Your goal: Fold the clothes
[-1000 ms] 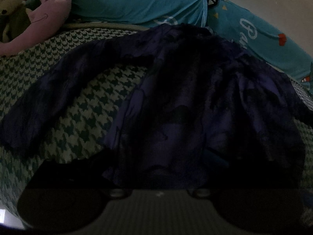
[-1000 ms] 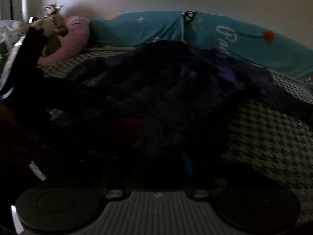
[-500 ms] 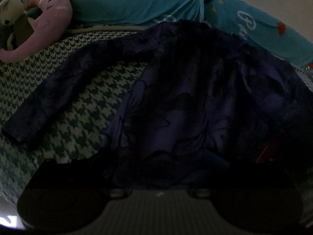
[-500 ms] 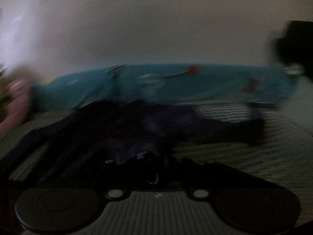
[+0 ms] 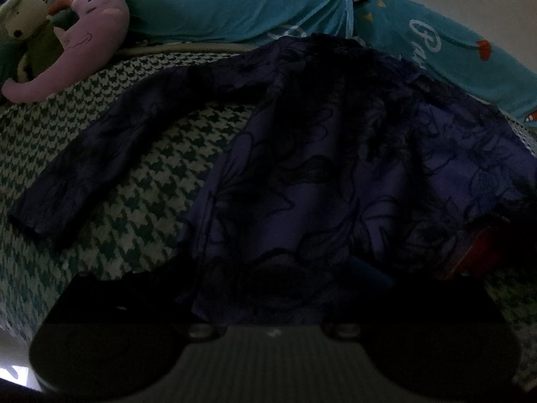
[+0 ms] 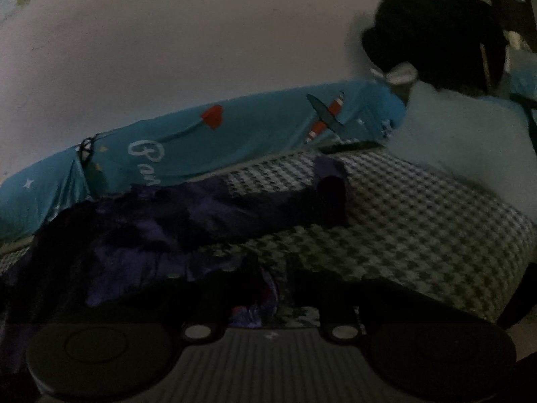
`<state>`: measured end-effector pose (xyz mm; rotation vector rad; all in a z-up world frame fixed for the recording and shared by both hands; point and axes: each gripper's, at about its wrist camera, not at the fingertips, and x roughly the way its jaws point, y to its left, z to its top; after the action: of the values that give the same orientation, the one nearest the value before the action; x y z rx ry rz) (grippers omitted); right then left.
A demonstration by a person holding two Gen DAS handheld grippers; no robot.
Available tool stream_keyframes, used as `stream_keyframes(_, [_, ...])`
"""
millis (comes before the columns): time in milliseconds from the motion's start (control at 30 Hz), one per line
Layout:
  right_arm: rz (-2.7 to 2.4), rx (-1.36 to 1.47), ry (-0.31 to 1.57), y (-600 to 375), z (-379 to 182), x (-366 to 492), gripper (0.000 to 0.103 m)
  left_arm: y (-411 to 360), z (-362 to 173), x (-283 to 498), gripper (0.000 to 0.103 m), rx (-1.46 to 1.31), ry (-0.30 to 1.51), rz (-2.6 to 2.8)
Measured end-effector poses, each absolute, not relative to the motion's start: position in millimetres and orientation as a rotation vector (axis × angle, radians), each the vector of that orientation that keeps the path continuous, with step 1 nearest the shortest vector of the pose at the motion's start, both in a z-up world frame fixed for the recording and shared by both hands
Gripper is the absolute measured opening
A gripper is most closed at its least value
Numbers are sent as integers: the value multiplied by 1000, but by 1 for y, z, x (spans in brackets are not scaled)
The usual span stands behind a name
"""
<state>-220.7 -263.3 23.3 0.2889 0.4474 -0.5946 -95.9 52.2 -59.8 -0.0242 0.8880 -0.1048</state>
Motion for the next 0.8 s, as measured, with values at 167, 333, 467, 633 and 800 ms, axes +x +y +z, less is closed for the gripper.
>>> stream_keyframes(167, [-619,346,440,-282,23,-231,20,56,-56,-101,103,-55,883,-103])
stream_keyframes(333, [-612,405,440,-295,22,-236,20,61,-53,-101,103,-110,881,-105])
stream_keyframes(467, [-546,442,466,-295,18,-233,20,62,-51,-102,103,-131,878,-107])
stream_keyframes(633, [-523,439,519,-294,10,-227,26,58,-48,-108,103,-114,867,-125])
stream_keyframes(800, [-505,435,576,-295,0,-224,27,52,-43,-118,103,-99,853,-176])
